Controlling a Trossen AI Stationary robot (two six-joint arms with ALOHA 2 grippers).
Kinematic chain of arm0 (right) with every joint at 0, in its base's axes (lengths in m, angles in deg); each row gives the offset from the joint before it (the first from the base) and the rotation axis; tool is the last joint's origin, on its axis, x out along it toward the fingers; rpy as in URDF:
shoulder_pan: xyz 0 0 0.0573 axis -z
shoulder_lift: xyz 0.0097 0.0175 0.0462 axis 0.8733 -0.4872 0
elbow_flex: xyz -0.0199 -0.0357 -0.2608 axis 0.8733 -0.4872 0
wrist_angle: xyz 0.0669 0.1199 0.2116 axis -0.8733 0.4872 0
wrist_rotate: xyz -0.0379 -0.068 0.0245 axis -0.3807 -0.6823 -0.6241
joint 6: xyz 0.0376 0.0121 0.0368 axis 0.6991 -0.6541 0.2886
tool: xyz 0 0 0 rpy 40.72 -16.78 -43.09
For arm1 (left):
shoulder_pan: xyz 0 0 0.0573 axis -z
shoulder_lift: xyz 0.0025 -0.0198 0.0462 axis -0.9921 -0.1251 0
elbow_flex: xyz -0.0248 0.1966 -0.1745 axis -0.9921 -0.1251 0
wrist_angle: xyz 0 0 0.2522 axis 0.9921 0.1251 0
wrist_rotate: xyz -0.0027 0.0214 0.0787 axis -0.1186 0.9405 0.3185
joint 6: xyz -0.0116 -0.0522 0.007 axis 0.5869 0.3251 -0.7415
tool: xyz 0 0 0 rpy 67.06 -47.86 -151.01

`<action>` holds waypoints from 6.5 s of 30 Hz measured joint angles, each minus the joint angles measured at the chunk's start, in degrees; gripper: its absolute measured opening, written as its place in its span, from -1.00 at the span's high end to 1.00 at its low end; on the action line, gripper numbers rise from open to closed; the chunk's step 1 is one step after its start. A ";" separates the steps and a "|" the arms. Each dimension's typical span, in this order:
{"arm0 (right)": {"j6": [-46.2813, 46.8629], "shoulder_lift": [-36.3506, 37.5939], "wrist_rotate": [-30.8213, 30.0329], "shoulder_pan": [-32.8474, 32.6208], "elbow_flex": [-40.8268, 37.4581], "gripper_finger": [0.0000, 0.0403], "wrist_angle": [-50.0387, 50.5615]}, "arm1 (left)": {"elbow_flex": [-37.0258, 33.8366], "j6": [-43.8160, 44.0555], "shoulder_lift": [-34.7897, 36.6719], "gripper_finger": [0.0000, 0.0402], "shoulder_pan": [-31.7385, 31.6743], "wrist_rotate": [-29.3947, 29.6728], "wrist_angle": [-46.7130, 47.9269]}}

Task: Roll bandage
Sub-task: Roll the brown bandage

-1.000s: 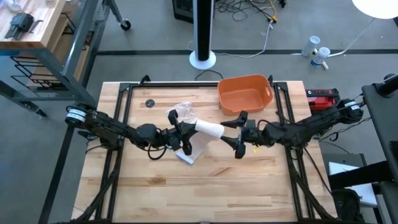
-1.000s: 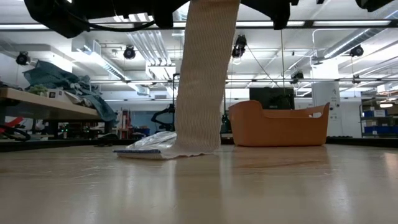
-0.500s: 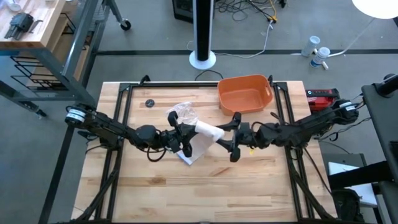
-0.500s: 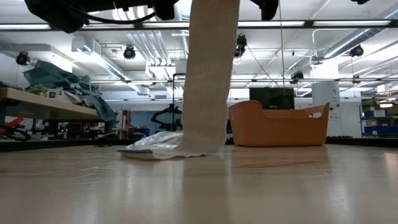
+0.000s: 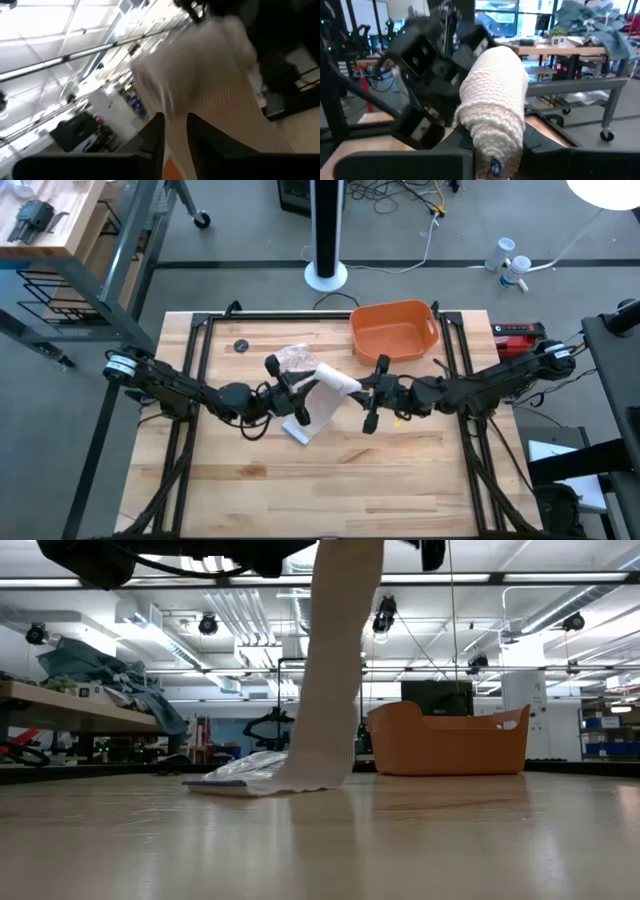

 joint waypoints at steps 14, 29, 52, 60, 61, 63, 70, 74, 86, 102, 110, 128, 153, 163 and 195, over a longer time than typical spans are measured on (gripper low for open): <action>-10.30 4.79 -1.76 -1.03 2.66 0.76 20.88 | -0.02 8.56 3.14 0.43 -0.01 -3.09 2.09; -38.68 4.37 -20.11 -7.68 3.05 0.76 21.37 | 3.06 57.56 12.35 0.49 -10.24 -29.74 26.67; -37.63 3.99 -22.47 -14.51 3.03 0.76 23.18 | 7.12 57.54 5.81 0.16 -11.83 -44.95 29.80; -37.93 3.99 -22.42 -14.51 2.99 0.76 23.37 | 11.69 59.25 1.69 0.21 -11.83 -44.71 29.77; -37.91 3.99 -22.60 -14.51 2.99 0.76 23.42 | 12.52 59.77 0.92 0.22 -11.83 -44.69 29.44; -37.86 4.04 -22.72 -14.51 2.97 0.76 23.63 | 13.61 60.31 -0.46 0.26 -11.83 -44.71 29.56; -27.53 4.17 -22.61 -14.53 2.94 0.64 24.64 | 14.01 48.39 -1.94 0.77 -9.85 -38.95 25.75; -16.53 4.35 -21.83 -14.45 2.94 0.23 25.31 | 12.85 41.33 -1.09 0.92 -8.65 -32.03 24.18; -6.07 5.58 -21.82 -14.27 2.94 -0.31 25.78 | 12.19 27.05 -1.18 0.98 -5.34 -28.26 22.10; 5.51 7.14 -27.55 -13.83 2.97 -0.37 29.28 | 8.39 20.81 -1.24 1.00 -3.78 -20.47 12.03; 9.46 7.29 -28.19 -13.84 2.81 -0.30 29.64 | 0.19 11.32 -1.26 1.00 -2.91 -17.98 -6.55; 1.83 9.01 -9.03 -10.65 2.79 -0.26 19.04 | -1.09 -8.55 -1.05 1.00 0.20 -16.41 -8.24; 0.58 8.76 5.24 -2.23 2.88 -0.31 11.93 | 1.93 -12.80 -1.13 1.00 1.87 -16.09 -9.85; 0.60 8.76 6.72 -1.81 2.90 -0.08 8.80 | 2.89 -10.21 -1.13 1.00 1.85 -16.06 -10.15; -15.64 5.11 8.75 -1.30 10.42 0.85 18.93 | 3.63 -1.32 -0.69 0.49 3.80 -8.15 -8.32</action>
